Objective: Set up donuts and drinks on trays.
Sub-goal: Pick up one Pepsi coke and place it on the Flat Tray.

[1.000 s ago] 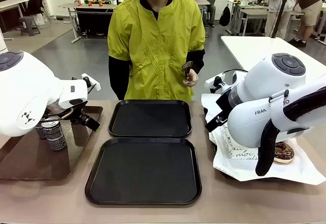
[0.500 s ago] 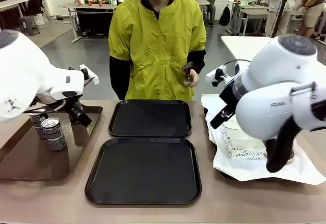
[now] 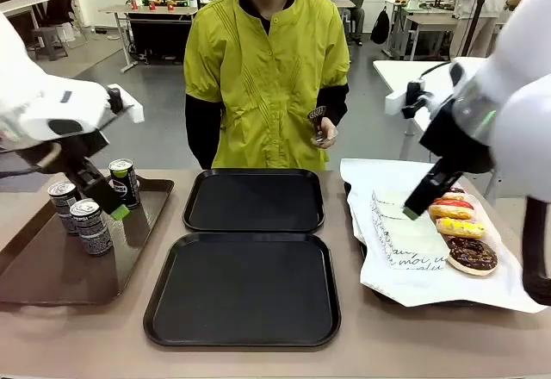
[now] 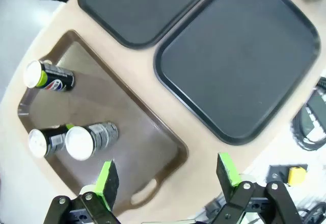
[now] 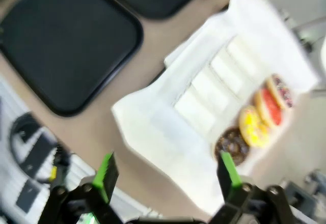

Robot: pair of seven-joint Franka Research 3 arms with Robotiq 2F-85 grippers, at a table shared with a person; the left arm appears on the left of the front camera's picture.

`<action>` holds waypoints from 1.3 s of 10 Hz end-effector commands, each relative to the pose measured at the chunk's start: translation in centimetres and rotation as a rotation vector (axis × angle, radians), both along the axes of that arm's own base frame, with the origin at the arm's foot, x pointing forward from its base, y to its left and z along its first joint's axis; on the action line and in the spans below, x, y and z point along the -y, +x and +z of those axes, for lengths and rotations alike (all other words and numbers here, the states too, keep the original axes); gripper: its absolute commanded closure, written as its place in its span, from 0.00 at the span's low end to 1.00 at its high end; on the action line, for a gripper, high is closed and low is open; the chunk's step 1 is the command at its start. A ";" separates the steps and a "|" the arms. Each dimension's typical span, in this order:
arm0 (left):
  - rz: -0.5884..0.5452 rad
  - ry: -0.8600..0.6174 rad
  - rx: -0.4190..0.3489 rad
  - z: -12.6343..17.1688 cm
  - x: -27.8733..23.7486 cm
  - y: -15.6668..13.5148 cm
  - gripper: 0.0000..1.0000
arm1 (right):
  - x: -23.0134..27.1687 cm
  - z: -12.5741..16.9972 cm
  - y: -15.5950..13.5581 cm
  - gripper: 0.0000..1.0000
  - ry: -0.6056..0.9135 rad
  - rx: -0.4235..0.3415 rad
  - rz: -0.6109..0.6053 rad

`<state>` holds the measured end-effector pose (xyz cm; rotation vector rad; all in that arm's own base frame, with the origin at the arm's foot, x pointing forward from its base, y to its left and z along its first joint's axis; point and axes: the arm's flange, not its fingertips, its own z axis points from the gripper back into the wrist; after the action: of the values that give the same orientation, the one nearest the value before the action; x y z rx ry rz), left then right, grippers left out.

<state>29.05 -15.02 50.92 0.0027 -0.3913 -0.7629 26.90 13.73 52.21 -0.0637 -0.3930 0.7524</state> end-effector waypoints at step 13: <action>0.336 -1.177 -0.488 -7.4 -18.6 0.5 0.00 | 21.3 -11.4 1.2 0.00 1.422 -0.527 -0.435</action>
<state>32.28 3.63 47.15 -1.1444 -0.3308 -0.1961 30.90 -8.46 44.13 1.2531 -0.3360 0.0921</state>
